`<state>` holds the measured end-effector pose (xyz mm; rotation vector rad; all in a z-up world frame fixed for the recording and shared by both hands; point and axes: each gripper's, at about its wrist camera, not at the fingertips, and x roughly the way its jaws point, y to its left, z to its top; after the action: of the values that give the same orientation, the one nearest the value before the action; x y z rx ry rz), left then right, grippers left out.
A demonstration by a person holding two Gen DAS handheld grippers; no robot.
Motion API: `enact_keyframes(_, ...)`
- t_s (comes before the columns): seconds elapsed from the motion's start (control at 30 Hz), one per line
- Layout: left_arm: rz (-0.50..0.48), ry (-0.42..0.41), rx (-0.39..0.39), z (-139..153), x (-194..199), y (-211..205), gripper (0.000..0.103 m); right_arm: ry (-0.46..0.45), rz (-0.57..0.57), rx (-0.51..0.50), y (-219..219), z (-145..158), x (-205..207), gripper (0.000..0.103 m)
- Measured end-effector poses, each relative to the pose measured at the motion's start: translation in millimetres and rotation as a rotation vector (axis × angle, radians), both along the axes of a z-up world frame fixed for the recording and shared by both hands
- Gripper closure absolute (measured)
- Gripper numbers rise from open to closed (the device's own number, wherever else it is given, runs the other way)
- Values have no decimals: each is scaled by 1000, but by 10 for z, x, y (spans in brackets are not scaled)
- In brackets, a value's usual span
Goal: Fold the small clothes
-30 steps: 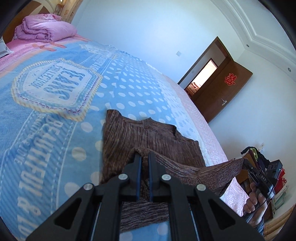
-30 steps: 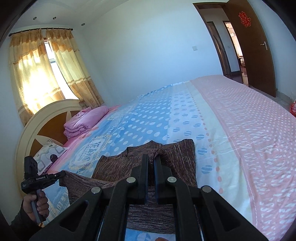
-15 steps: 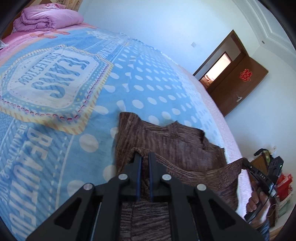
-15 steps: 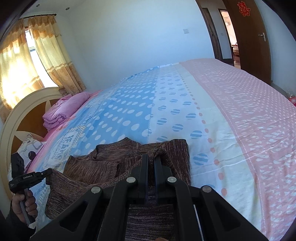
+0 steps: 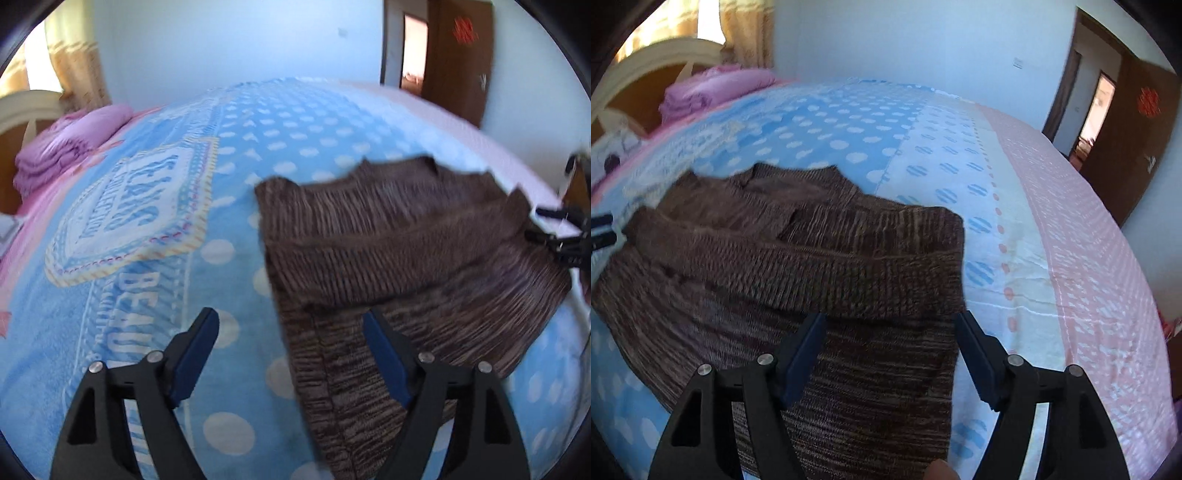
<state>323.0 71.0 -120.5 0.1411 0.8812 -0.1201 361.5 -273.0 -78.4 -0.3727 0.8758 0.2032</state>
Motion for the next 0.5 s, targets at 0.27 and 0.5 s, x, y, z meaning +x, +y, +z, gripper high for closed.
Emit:
enact_keyframes(0.27,81,-45,131,91,535,-105,20,-33,-11,-69,171,85,501,30)
enact_keyframes(0.5,271,-106,29,545,918,305,20,-100,-143,-37,28,332,1054,30)
